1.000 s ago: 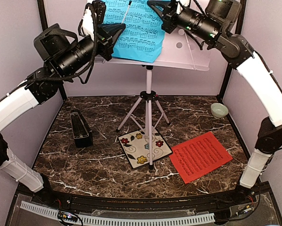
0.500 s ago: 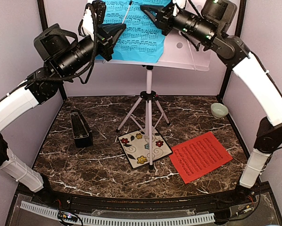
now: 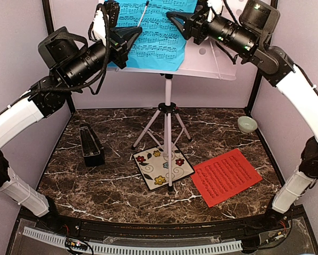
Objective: Set up the instrument practice props
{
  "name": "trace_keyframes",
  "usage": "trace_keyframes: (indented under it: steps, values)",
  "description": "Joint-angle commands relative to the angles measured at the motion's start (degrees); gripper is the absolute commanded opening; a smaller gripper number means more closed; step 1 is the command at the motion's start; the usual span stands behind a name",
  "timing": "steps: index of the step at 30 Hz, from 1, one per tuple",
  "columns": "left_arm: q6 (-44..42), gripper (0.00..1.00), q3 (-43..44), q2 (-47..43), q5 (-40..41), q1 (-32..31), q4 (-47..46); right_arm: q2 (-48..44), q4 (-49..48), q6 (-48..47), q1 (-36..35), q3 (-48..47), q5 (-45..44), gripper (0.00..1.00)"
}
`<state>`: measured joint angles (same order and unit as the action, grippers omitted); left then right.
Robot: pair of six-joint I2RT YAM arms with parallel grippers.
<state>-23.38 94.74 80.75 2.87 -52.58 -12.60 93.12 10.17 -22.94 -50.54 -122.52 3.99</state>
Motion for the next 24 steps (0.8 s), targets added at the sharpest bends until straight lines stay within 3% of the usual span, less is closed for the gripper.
trace_keyframes:
  steps: [1, 11, 19, 24]
  values:
    - [-0.38, 0.0, 0.21, -2.44, -1.14, -0.23, -4.94, -1.38, -2.47, 1.67, 0.27, 3.2, -4.65, 0.61]
    - [-0.62, 0.0, 0.12, -2.37, -0.52, -0.2, -4.75, -8.81, -3.14, 5.13, 0.27, 9.53, -8.67, 0.57]
    - [-0.62, 0.0, 0.36, -2.28, -0.78, -0.22, -4.69, -9.85, -3.46, 6.11, 0.27, 12.48, -8.31, 0.4]
    - [-0.45, 0.0, 0.66, -2.15, -1.03, -0.25, -4.6, -8.84, -3.04, 5.78, 0.23, 12.14, -5.98, 0.19]
